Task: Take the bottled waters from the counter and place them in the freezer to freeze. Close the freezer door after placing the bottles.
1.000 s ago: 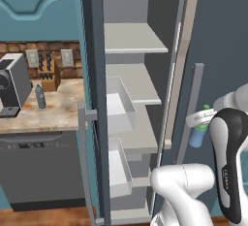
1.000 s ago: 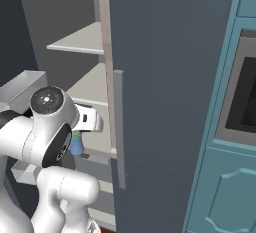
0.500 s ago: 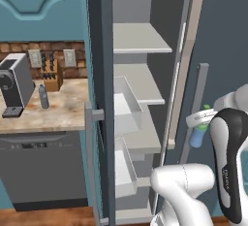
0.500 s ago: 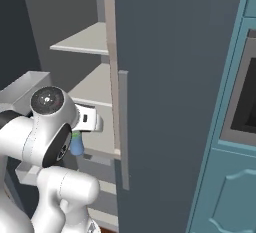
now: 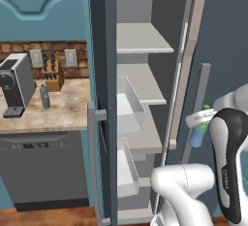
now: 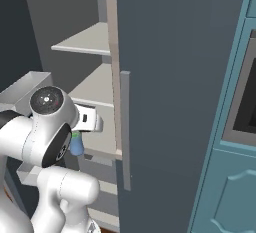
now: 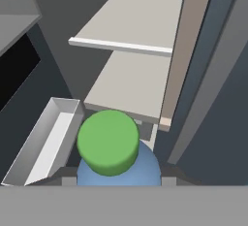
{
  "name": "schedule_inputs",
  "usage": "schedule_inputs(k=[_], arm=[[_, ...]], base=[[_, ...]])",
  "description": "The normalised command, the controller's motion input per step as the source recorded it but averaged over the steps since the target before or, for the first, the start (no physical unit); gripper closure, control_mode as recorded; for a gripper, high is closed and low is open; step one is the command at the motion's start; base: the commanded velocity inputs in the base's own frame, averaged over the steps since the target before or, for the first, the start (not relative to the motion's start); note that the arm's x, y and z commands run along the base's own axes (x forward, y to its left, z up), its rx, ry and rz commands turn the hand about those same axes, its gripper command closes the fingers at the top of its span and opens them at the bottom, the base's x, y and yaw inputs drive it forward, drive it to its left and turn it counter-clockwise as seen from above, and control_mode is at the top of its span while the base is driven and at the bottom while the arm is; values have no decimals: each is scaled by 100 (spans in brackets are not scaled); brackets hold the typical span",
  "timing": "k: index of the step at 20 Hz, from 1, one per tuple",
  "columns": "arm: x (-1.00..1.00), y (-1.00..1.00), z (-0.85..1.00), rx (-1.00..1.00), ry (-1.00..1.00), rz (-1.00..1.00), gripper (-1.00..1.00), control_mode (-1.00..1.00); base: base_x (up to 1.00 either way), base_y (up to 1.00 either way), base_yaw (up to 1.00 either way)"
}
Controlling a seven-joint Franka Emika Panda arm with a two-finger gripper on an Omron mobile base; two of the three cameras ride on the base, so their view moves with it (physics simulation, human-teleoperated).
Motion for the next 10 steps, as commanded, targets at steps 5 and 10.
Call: schedule_inputs(k=[5, 10], arm=[[0, 0, 0, 0, 0, 0, 100, 100], [0, 0, 0, 0, 0, 0, 100, 100]], base=[[0, 0, 0], [0, 0, 0]])
